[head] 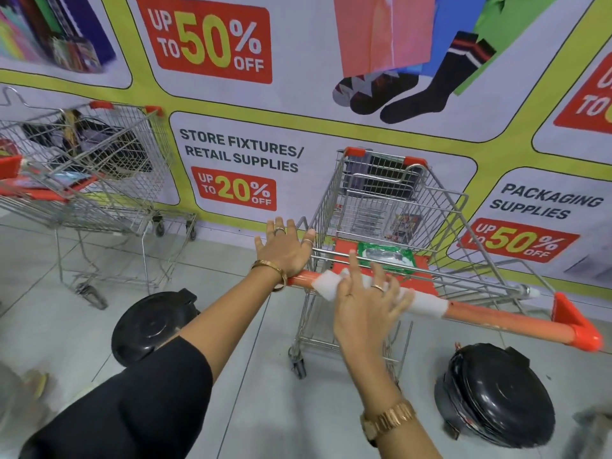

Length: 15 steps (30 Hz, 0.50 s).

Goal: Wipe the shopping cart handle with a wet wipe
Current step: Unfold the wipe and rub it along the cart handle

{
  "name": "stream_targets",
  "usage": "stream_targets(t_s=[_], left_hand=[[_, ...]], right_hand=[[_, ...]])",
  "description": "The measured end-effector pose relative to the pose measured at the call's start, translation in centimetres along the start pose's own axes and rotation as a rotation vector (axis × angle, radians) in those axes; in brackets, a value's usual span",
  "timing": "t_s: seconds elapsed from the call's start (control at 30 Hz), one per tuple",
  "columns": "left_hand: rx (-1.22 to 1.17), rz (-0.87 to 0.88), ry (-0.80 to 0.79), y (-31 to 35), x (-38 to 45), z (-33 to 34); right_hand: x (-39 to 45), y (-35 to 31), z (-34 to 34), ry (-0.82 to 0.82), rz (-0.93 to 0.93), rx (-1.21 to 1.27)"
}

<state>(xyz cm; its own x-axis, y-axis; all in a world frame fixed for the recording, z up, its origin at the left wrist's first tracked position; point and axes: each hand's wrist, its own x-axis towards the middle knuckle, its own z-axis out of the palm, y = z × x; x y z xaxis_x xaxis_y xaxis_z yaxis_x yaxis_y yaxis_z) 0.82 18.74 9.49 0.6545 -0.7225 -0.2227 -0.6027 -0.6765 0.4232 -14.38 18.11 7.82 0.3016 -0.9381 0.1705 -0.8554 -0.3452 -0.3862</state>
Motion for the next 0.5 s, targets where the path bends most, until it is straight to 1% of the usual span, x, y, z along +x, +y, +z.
stream_targets(t_s=[0.1,0.17,0.23,0.33,0.4,0.5], left_hand=[[0.032,0.007,0.005,-0.1,-0.1,-0.1],[0.04,0.005,0.005,-0.1,-0.1,-0.2],[0.038,0.006,0.004,-0.2,-0.2,-0.2],[-0.006,0.009,-0.021,0.0,-0.3,-0.2],[-0.037,0.008,-0.03,0.2,-0.5,-0.1],[-0.029,0.009,-0.01,0.3,-0.5,-0.1]], right_hand=[[-0.8,-2.8,1.0,-0.037,-0.079,0.046],[-0.5,-2.1,1.0,-0.029,-0.102,0.042],[0.3,0.1,0.3,0.014,-0.063,0.0],[1.2,3.0,-0.8,0.052,0.06,-0.032],[0.9,2.7,-0.8,0.026,0.093,-0.039],[0.1,-0.3,0.2,-0.033,0.041,-0.024]])
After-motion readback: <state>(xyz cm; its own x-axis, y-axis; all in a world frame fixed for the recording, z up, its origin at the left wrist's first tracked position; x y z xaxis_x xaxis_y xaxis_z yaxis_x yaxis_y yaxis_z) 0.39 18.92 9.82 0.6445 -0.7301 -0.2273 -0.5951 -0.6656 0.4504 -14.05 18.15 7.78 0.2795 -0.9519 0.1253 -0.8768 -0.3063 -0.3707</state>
